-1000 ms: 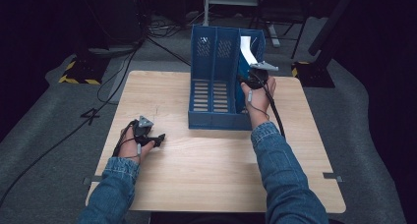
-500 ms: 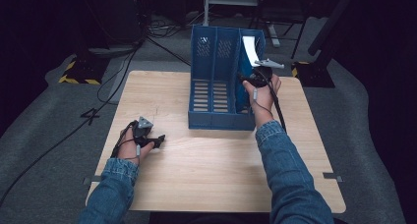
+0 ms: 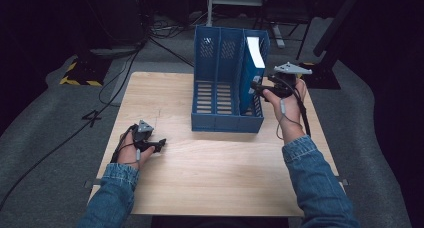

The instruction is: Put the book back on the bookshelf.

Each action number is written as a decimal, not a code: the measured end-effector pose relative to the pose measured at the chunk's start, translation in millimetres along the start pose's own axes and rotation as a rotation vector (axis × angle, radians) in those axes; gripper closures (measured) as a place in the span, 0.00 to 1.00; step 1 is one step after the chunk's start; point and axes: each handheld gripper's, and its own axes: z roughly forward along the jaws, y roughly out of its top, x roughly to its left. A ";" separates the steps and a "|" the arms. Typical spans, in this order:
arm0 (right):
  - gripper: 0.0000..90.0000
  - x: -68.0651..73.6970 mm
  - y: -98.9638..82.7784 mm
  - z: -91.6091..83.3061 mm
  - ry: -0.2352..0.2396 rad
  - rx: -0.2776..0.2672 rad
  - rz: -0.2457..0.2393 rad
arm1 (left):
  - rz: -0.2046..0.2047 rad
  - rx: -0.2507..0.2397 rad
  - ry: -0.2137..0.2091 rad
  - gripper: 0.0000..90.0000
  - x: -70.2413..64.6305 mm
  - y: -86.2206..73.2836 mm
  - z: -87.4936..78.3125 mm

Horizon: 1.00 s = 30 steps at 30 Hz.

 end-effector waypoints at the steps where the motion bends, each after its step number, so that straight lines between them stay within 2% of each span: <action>1: 0.26 -0.8 -0.8 -6.5 0.007 0.003 -0.008 | 0.003 0.002 0.000 0.34 0.3 0.1 -0.1; 6: 0.24 -10.0 -6.5 -37.1 0.051 0.022 -0.019 | 0.004 0.006 -0.003 0.32 0.6 1.4 1.1; 9: 0.23 -16.2 -13.8 -52.0 0.071 0.072 -0.019 | 0.006 0.004 0.000 0.32 0.5 2.3 2.3; 11: 0.22 -19.9 -21.4 -60.9 0.061 0.126 -0.031 | 0.012 0.012 0.001 0.31 0.9 3.1 2.4; 12: 0.22 -19.9 -21.4 -60.9 0.061 0.126 -0.031 | 0.012 0.012 0.001 0.31 0.9 3.1 2.4; 13: 0.22 -23.6 -30.1 -67.2 0.069 0.155 -0.021 | 0.008 0.005 -0.001 0.31 0.5 3.6 3.6; 14: 0.22 -23.6 -30.1 -67.2 0.069 0.155 -0.021 | 0.008 0.005 -0.001 0.31 0.5 3.6 3.6; 15: 0.22 -26.8 -39.6 -71.7 0.076 0.172 -0.012 | 0.004 0.003 -0.002 0.31 0.2 3.9 4.2; 18: 0.22 -31.1 -55.7 -76.2 0.059 0.197 -0.004 | 0.008 0.006 -0.003 0.31 0.6 4.1 4.1; 19: 0.22 -31.1 -55.7 -76.2 0.059 0.197 -0.004 | 0.007 0.005 -0.001 0.31 0.5 4.1 4.1; 20: 0.22 -34.1 -66.5 -78.7 0.048 0.223 -0.001 | 0.005 0.004 -0.002 0.31 0.3 4.0 4.2; 24: 0.22 -39.8 -87.7 -81.3 0.026 0.260 -0.003 | 0.005 0.004 -0.002 0.31 0.3 4.0 4.2; 30: 0.23 -49.1 -125.7 -78.6 -0.004 0.282 0.075 | 0.008 0.006 -0.001 0.31 0.5 4.1 4.1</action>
